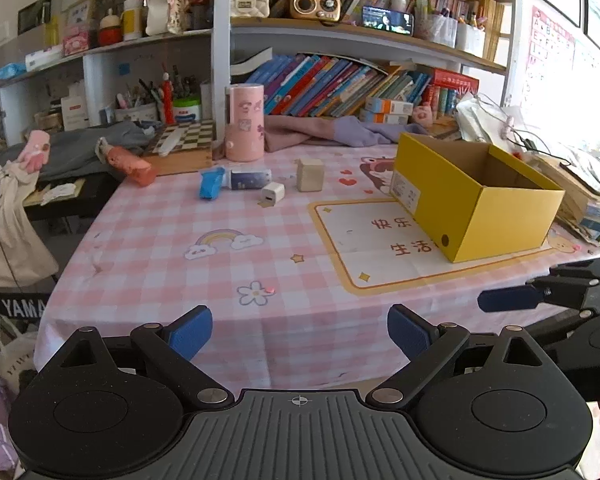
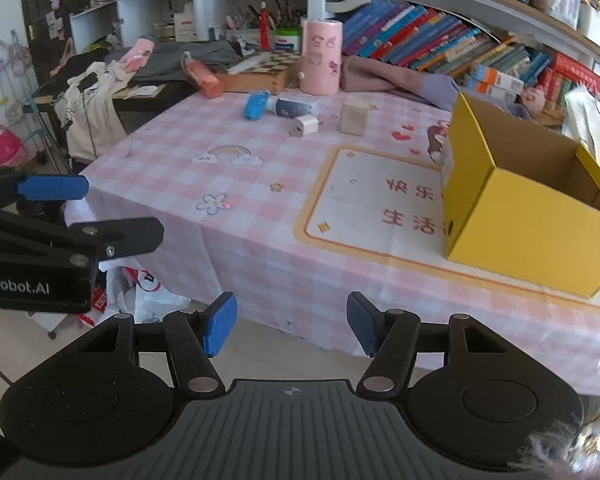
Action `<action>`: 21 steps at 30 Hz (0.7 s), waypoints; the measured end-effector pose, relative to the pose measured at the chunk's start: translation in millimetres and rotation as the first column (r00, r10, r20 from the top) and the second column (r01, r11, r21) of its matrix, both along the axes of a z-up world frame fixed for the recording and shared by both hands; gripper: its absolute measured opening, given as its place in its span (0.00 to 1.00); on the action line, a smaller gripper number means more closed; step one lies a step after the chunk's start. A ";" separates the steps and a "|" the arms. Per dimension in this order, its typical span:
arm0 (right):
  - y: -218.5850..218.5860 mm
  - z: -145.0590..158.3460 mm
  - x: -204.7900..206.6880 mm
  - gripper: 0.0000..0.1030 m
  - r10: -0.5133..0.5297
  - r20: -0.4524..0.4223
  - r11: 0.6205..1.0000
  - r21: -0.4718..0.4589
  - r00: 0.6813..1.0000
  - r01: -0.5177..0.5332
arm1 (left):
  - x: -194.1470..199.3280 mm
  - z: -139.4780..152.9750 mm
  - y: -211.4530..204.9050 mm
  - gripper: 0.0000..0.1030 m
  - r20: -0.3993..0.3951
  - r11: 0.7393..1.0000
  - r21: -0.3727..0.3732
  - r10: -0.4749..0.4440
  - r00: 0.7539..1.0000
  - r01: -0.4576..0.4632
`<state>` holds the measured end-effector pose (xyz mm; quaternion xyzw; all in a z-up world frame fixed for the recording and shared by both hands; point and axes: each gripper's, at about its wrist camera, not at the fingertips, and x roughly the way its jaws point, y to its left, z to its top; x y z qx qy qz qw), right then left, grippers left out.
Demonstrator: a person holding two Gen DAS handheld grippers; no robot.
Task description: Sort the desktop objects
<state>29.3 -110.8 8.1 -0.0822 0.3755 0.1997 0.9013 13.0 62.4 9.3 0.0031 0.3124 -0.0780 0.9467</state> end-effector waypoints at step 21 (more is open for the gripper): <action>16.3 -4.9 75.9 0.55 0.004 0.038 1.000 0.003 0.999 -0.004 | 65.6 -4.3 14.1 0.94 0.005 0.999 0.001 0.036 0.999 -0.036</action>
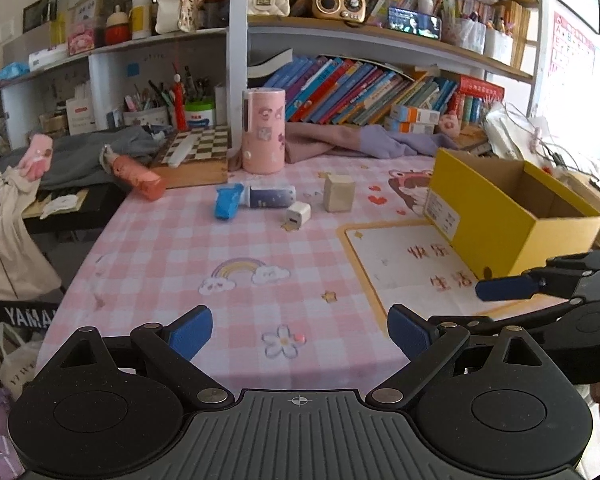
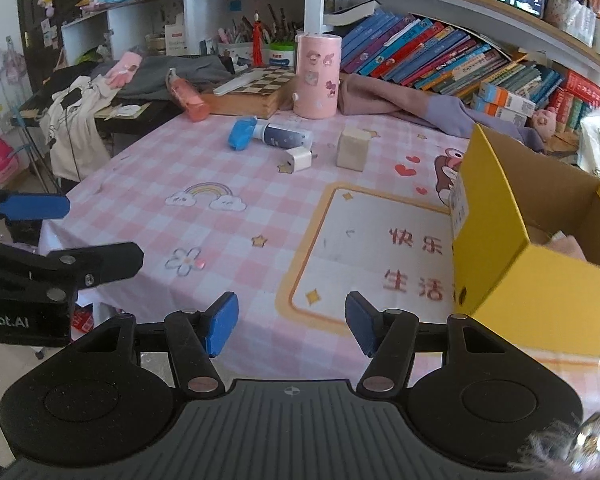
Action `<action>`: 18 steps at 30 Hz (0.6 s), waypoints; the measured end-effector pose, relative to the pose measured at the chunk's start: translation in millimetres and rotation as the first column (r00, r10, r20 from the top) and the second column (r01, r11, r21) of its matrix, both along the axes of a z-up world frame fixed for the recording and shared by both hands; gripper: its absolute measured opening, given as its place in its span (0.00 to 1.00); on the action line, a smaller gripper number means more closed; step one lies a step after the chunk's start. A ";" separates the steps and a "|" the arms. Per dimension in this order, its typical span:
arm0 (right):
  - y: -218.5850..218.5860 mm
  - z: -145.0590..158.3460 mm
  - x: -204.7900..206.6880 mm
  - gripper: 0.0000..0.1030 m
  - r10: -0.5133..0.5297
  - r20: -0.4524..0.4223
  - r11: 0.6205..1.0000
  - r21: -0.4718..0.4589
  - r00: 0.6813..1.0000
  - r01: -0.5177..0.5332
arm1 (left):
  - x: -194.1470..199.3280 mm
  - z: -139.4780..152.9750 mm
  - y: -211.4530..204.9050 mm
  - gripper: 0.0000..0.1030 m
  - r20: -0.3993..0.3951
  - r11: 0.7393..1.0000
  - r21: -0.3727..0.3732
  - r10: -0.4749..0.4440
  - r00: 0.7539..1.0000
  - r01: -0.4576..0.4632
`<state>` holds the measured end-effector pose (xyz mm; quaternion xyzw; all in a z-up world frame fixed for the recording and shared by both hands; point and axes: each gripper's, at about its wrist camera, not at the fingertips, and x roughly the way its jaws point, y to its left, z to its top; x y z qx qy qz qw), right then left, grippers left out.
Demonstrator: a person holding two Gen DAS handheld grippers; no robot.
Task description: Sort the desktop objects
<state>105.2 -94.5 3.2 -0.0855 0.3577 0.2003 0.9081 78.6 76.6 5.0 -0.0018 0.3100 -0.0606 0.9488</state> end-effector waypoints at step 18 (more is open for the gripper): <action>-1.1 3.5 108.3 0.55 -0.071 0.004 0.997 0.029 0.997 0.071 | 92.6 -3.1 3.6 0.94 -0.039 0.999 -0.019 0.027 0.999 -0.027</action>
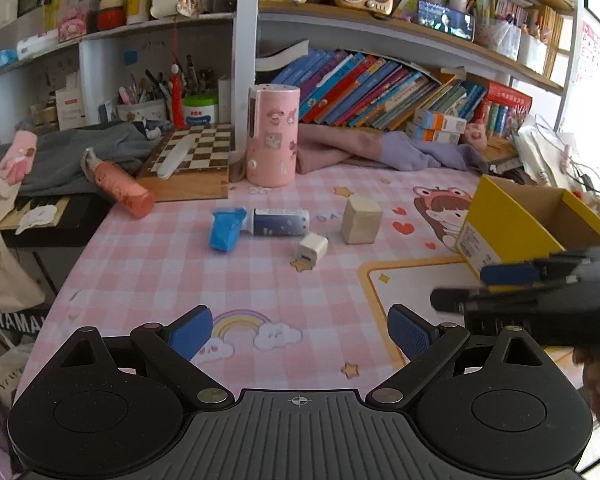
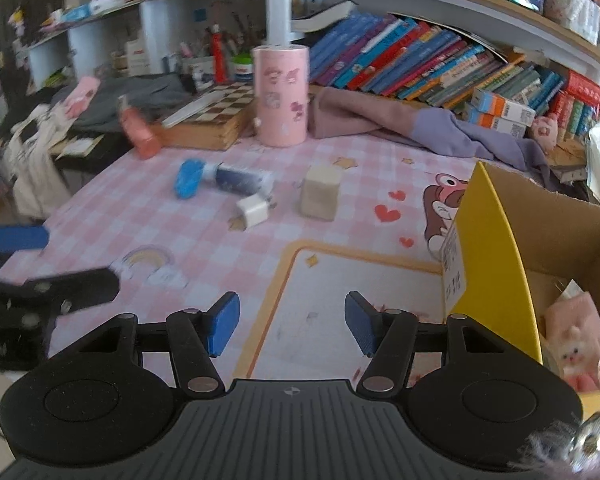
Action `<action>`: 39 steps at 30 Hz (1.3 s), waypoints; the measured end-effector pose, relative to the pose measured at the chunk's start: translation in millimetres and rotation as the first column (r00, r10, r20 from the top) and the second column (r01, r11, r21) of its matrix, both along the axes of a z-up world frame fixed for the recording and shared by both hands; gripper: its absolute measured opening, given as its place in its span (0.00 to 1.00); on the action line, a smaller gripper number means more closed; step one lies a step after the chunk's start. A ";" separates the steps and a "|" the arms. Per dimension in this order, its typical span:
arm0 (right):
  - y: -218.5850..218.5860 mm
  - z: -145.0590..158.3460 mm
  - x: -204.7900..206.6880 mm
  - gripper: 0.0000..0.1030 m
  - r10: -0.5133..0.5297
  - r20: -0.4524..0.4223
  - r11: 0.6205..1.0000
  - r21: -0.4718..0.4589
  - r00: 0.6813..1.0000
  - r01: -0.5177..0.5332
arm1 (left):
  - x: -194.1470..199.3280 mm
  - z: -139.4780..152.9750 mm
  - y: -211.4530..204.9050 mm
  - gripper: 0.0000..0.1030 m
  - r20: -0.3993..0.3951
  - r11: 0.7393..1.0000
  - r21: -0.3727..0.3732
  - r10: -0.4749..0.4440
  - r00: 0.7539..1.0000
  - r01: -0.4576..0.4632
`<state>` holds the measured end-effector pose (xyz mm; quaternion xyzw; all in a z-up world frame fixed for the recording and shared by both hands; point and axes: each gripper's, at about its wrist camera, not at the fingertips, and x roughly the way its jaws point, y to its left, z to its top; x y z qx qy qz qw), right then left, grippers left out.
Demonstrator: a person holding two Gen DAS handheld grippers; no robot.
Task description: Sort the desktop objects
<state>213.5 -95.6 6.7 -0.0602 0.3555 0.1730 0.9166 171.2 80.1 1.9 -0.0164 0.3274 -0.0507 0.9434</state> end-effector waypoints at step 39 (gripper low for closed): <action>28.2 -41.1 202.1 0.39 0.010 -0.179 1.000 0.028 0.984 -0.005 | 177.0 -70.7 -33.2 0.64 -0.183 0.993 0.032 -0.110 0.977 0.118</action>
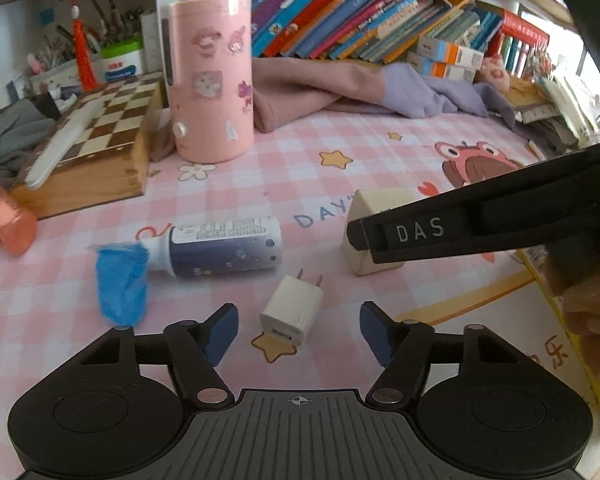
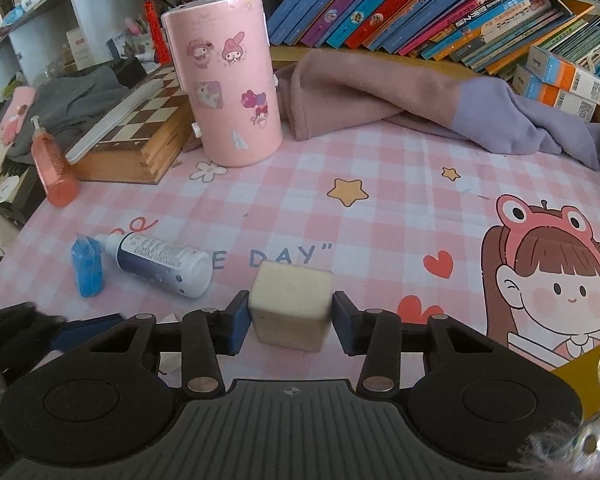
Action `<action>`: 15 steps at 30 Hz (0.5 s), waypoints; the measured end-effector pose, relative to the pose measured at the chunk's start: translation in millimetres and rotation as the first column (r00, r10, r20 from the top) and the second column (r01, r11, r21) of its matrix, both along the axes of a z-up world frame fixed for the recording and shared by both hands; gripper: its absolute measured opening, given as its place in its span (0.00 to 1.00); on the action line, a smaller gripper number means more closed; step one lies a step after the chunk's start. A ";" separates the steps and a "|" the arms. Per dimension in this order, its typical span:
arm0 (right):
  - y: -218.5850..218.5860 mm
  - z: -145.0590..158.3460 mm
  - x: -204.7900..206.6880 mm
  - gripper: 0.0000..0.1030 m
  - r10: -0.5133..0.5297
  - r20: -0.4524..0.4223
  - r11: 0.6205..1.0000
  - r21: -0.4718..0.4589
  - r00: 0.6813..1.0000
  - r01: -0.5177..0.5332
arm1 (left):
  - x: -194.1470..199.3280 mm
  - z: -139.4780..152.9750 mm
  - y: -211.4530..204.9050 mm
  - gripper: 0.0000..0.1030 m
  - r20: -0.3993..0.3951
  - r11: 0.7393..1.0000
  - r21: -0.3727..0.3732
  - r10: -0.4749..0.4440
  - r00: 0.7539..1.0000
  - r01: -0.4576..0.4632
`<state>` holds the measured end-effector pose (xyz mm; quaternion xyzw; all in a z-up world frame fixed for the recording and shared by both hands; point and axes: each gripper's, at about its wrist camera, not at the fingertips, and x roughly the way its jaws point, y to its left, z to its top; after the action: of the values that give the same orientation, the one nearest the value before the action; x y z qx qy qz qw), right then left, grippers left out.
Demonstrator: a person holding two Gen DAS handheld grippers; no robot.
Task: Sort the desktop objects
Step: 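Close the left tool on the white charger while the right tool grasps the cream cube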
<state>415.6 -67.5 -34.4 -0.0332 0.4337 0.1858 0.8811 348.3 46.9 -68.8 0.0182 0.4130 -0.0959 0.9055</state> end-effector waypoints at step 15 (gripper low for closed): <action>-7.1 7.5 -6.0 0.33 0.008 0.030 1.000 0.022 1.000 -0.008 | -1.7 4.8 4.1 0.32 0.037 1.000 0.014 0.024 0.999 -0.024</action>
<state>409.6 -74.5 -26.9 -0.0278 0.4181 0.1936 0.8871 346.6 51.0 -64.0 0.0213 0.3969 -0.0818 0.9139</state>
